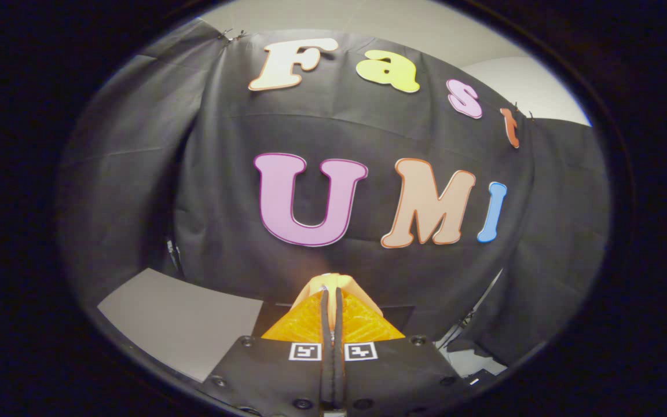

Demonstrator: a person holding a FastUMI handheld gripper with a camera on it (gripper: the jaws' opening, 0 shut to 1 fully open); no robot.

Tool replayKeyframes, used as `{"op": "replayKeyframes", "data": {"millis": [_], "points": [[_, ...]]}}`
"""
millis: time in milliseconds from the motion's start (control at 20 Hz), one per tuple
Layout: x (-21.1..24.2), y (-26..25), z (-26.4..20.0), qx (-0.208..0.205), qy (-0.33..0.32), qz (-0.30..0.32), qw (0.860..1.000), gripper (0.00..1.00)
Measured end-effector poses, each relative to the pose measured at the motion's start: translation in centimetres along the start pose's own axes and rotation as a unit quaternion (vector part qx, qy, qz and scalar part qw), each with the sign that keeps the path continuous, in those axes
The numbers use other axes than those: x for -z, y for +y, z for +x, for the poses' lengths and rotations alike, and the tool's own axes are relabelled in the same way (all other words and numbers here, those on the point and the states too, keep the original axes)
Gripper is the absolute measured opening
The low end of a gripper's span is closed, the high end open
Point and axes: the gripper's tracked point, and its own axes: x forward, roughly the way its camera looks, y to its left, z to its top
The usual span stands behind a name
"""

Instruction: Put the clothes into the washing machine and then close the washing machine lid.

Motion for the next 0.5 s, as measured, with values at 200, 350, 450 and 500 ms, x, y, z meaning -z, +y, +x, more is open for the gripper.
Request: {"op": "replayKeyframes", "data": {"millis": [200,350,450,500], "points": [[2.0,-1.4,1.9,0.008,-0.001,0.002,1.000,0.00],[4.6,-1.8,3.2,0.006,0.001,0.008,1.000,0.00],[7.1,-1.8,4.0,0.002,0.010,0.012,1.000,0.00],[8.6,-1.9,4.4,0.004,0.020,0.010,1.000,0.00]]}}
